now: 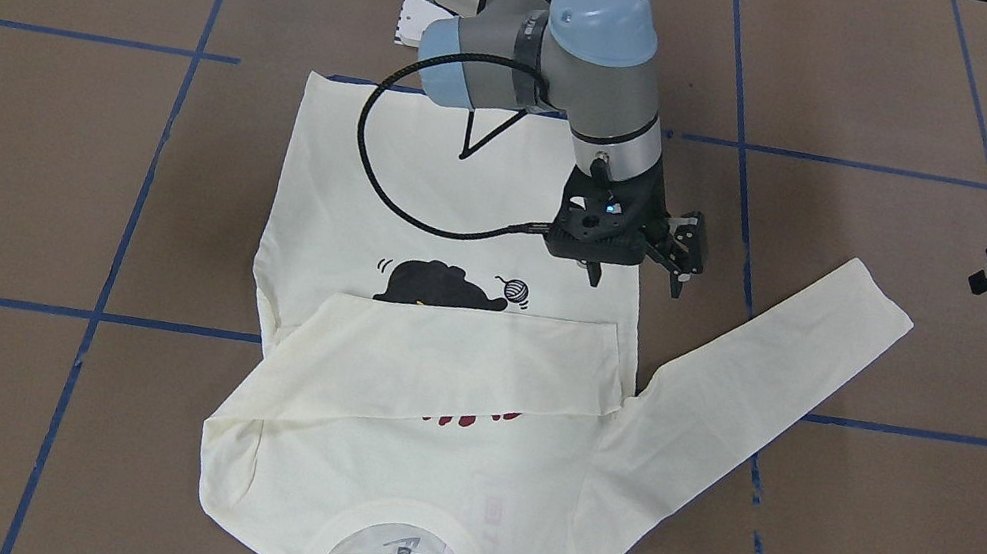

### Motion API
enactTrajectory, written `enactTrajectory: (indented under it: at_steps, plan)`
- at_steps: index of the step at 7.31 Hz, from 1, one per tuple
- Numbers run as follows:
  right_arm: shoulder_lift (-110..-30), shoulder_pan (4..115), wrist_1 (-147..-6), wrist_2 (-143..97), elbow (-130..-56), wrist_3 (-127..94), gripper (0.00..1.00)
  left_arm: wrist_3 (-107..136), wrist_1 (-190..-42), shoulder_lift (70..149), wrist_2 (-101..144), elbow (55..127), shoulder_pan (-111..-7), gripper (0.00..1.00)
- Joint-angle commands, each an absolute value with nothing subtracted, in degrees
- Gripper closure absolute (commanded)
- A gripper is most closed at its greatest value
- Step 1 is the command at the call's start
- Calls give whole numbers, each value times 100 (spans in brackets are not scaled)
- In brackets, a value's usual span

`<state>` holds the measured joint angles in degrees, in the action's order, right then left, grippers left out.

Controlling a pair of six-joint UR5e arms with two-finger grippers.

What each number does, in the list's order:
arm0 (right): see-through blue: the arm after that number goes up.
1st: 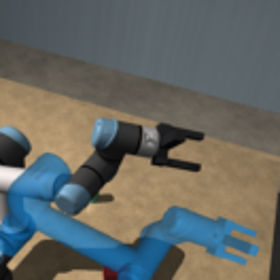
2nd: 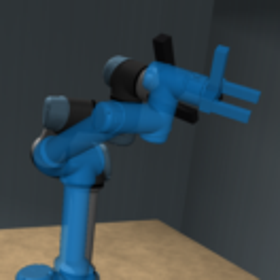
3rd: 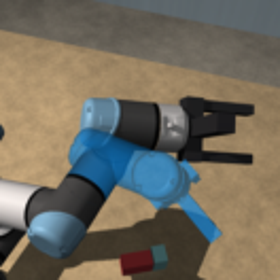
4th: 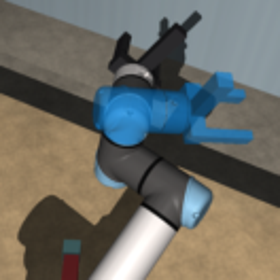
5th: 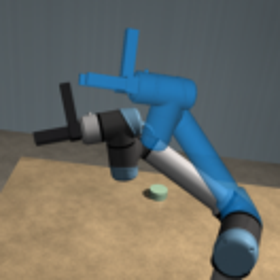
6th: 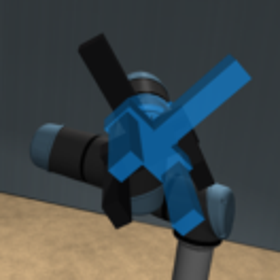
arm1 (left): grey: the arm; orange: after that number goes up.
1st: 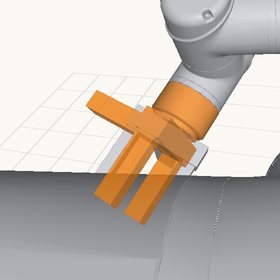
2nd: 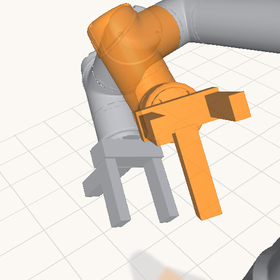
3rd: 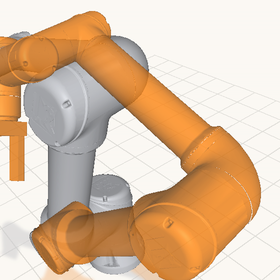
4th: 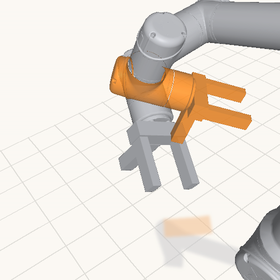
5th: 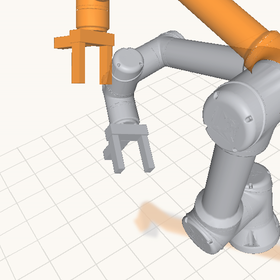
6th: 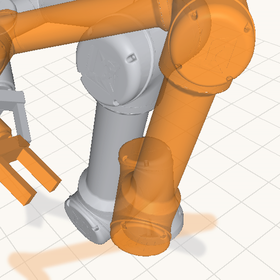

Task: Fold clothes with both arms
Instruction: 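Carry the grasped sleeve across the shirt front toward the other sleeve with the right gripper, then release the sleeve with the right gripper while the left gripper grasps the other cuff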

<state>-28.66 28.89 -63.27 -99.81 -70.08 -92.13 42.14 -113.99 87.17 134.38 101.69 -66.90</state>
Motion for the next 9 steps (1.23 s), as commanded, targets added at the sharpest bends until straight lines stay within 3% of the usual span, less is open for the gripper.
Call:
enactTrajectory:
  at_steps: [1, 3, 8, 9]
  plan:
    - [-4536, 3293, -6826, -10482, -9087, -9194, 0, 4702, -12255, 8701, 13272, 9427, -6276, 5]
    - [-5699, 3908, -6821, -11263, -10104, -8784, 0, 4711, -12893, 8745, 13210, 8835, -6092, 9]
    - [-5897, 3955, -6812, -11355, -10222, -8613, 0, 4693, -12876, 8991, 12955, 8534, -5572, 30]
    - [-5897, 3955, -6812, -11355, -10230, -8613, 0, 4702, -12867, 8983, 12946, 8534, -5564, 43]
